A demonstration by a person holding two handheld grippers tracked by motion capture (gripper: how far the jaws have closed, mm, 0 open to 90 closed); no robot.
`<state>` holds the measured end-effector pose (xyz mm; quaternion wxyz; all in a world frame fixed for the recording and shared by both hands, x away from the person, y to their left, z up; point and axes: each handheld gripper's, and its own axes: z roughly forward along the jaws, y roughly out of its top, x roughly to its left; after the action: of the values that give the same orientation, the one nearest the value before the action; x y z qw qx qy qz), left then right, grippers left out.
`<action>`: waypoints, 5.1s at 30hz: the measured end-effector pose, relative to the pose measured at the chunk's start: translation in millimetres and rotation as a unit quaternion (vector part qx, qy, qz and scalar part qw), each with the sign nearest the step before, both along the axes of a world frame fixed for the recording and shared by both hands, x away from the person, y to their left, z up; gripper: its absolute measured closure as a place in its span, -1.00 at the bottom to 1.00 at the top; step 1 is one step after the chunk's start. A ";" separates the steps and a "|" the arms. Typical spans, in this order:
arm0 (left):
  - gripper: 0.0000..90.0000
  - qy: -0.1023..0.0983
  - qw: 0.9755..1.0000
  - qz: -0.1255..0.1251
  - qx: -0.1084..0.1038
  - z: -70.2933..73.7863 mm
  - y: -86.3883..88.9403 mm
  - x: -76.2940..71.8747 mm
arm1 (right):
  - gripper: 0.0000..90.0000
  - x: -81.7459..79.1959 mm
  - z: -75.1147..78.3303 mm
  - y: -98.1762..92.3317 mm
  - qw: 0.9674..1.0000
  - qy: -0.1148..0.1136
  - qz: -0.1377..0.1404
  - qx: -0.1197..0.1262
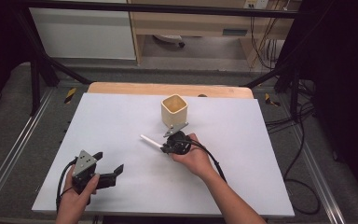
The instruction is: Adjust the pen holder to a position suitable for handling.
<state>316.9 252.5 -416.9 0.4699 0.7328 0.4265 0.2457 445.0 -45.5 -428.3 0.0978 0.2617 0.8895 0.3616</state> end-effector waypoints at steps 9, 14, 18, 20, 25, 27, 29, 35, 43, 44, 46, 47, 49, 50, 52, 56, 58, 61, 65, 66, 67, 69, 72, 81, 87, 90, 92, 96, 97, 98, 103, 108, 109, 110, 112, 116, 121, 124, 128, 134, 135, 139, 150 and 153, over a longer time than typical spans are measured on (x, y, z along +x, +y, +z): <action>-0.83 0.001 1.000 -0.003 0.002 -0.6 -1.3 0.2 | 0.75 -8.7 11.5 -6.7 1.000 -0.015 0.004 0.008; -0.83 0.003 1.000 -0.001 -0.008 -0.4 0.2 0.4 | 0.75 -18.3 17.7 -14.1 0.998 -0.043 -0.001 0.044; -0.83 0.004 1.000 -0.003 -0.010 -0.6 -0.6 0.2 | 0.75 -23.2 20.3 -17.7 0.997 -0.055 -0.005 0.062; -0.83 0.004 1.000 -0.002 -0.007 -0.5 -0.7 0.0 | 0.75 -28.3 23.1 -21.2 0.994 -0.066 -0.009 0.082; -0.83 0.003 1.000 -0.002 -0.006 -0.6 -1.6 -0.1 | 0.75 -33.8 27.1 -27.2 0.992 -0.075 -0.018 0.103; -0.83 0.003 1.000 -0.003 -0.005 -0.6 -1.7 -0.2 | 0.75 -37.6 30.0 -31.2 0.990 -0.080 -0.021 0.111; -0.83 0.002 1.000 -0.003 -0.005 -0.5 -1.7 -0.2 | 0.75 -40.1 30.9 -33.3 0.990 -0.080 -0.022 0.115; -0.83 0.003 1.000 -0.003 -0.004 -0.5 -2.0 -0.5 | 0.75 -44.0 33.6 -38.2 0.989 -0.085 -0.023 0.120; -0.83 0.003 1.000 -0.005 -0.005 -0.5 -3.0 -0.8 | 0.75 -50.9 37.6 -44.9 0.987 -0.090 -0.027 0.127; -0.83 0.003 1.000 -0.005 -0.005 -0.4 -3.1 -0.8 | 0.75 -50.9 37.6 -44.9 0.987 -0.090 -0.027 0.127; -0.83 0.002 1.000 -0.006 -0.005 -0.4 -3.4 -1.0 | 0.75 -52.6 37.9 -46.8 0.987 -0.092 -0.029 0.129; -0.83 0.002 1.000 -0.006 -0.005 -0.4 -3.4 -1.1 | 0.75 -53.5 38.1 -48.1 0.987 -0.093 -0.030 0.131; -0.83 0.002 1.000 -0.006 -0.005 -0.3 -3.5 -1.1 | 0.75 -55.0 38.7 -50.1 0.986 -0.094 -0.032 0.133; -0.83 0.002 1.000 -0.006 -0.005 -0.4 -3.5 -1.0 | 0.75 -56.6 39.0 -52.1 0.985 -0.095 -0.035 0.137; -0.83 0.002 1.000 -0.006 -0.004 -0.4 -3.7 -1.1 | 0.75 -58.5 39.1 -54.2 0.985 -0.096 -0.036 0.140; -0.83 0.001 1.000 -0.006 -0.006 -0.2 -3.8 -1.1 | 0.75 -61.3 39.2 -56.6 0.984 -0.099 -0.038 0.146; -0.83 0.000 1.000 -0.005 -0.006 0.2 -3.4 -1.4 | 0.75 -63.9 39.4 -58.1 0.982 -0.101 -0.040 0.154; -0.83 -0.003 1.000 -0.005 -0.014 1.3 -3.2 -2.1 | 0.75 -68.0 39.1 -59.4 0.980 -0.106 -0.041 0.163; -0.83 -0.006 1.000 -0.008 -0.022 2.7 -3.1 -2.7 | 0.75 -73.4 36.2 -61.6 0.978 -0.109 -0.042 0.173; -0.83 -0.007 1.000 -0.011 -0.028 2.9 -3.8 -2.9 | 0.75 -75.7 34.5 -63.3 0.977 -0.110 -0.044 0.176; -0.83 -0.008 0.999 -0.012 -0.031 3.3 -4.1 -2.9 | 0.75 -76.3 33.9 -64.1 0.977 -0.110 -0.046 0.177; -0.83 -0.008 0.999 -0.016 -0.043 4.3 -5.2 -3.3 | 0.75 -77.1 33.2 -65.2 0.977 -0.111 -0.047 0.179; -0.83 -0.008 0.998 -0.021 -0.059 5.7 -8.2 -3.3 | 0.75 -79.2 32.2 -68.1 0.975 -0.113 -0.052 0.182; -0.81 -0.012 0.994 -0.039 -0.097 20.4 -25.1 6.1 | 0.75 -87.6 40.1 -77.4 0.971 -0.139 -0.060 0.187; -0.81 -0.010 0.991 -0.062 -0.115 40.3 -47.0 19.8 | 0.75 -92.1 42.6 -83.9 0.968 -0.155 -0.067 0.187; -0.79 -0.010 0.989 -0.074 -0.130 52.5 -59.0 28.4 | 0.75 -93.3 45.1 -84.7 0.965 -0.164 -0.072 0.194; -0.79 -0.016 0.988 -0.080 -0.132 62.6 -67.6 34.0 | 0.75 -93.5 48.0 -85.3 0.962 -0.170 -0.075 0.199; -0.77 -0.024 0.985 -0.092 -0.143 79.1 -78.4 41.1 | 0.75 -94.0 53.9 -88.5 0.957 -0.183 -0.085 0.209; -0.77 -0.025 0.984 -0.093 -0.147 82.0 -80.3 42.6 | 0.75 -94.0 53.9 -88.5 0.957 -0.183 -0.085 0.209; -0.77 -0.025 0.983 -0.095 -0.152 84.1 -81.9 44.1 | 0.75 -94.6 56.2 -90.6 0.955 -0.188 -0.089 0.213; -0.66 -0.012 0.975 -0.108 -0.193 88.0 -87.1 50.1 | 0.75 -95.8 58.7 -91.9 0.953 -0.197 -0.091 0.212; -0.56 -0.009 0.970 -0.128 -0.207 92.4 -98.6 51.6 | 0.75 -96.8 60.2 -87.5 0.951 -0.205 -0.091 0.214; -0.53 -0.007 0.969 -0.132 -0.207 92.8 -100.5 51.9 | 0.75 -97.3 60.9 -85.7 0.950 -0.206 -0.091 0.215; -0.51 -0.005 0.968 -0.137 -0.212 93.6 -103.2 52.1 | 0.75 -97.4 61.4 -84.4 0.949 -0.210 -0.090 0.216; -0.43 -0.003 0.964 -0.141 -0.224 94.6 -106.0 52.8 | 0.75 -98.6 62.6 -79.9 0.949 -0.214 -0.087 0.217; -0.19 0.003 0.961 -0.143 -0.236 93.8 -109.1 56.0 | 0.75 -99.8 62.5 -71.9 0.948 -0.216 -0.080 0.219; -0.03 0.013 0.957 -0.138 -0.253 92.3 -111.7 60.3 | 0.75 -100.4 61.5 -65.9 0.948 -0.215 -0.076 0.222; 0.06 0.015 0.955 -0.139 -0.260 92.4 -113.2 62.7 | 0.75 -100.8 60.0 -63.3 0.949 -0.209 -0.074 0.225; 0.23 0.020 0.955 -0.137 -0.262 91.6 -114.4 63.6 | 0.75 -100.2 59.3 -59.6 0.947 -0.205 -0.076 0.235; 0.17 0.015 0.958 -0.130 -0.256 90.7 -112.2 62.6 | 0.75 -94.4 60.5 -66.2 0.944 -0.200 -0.095 0.243; 0.14 0.017 0.958 -0.129 -0.256 90.1 -111.5 62.9 | 0.75 -94.4 60.6 -66.6 0.944 -0.201 -0.096 0.244; 0.06 0.026 0.958 -0.123 -0.258 87.7 -110.3 63.0 | 0.75 -94.6 61.9 -67.0 0.941 -0.205 -0.099 0.249; 0.35 0.036 0.949 -0.122 -0.287 81.6 -112.1 73.4 | 0.75 -95.6 59.0 -59.9 0.941 -0.197 -0.084 0.261; 0.56 0.034 0.951 -0.113 -0.285 80.8 -110.9 75.2 | 0.75 -94.0 56.5 -58.3 0.943 -0.194 -0.082 0.258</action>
<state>392.1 141.6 -336.1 0.6691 0.6198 0.4086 0.0347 351.0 -103.9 -371.8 0.2267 0.2747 0.7054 0.6128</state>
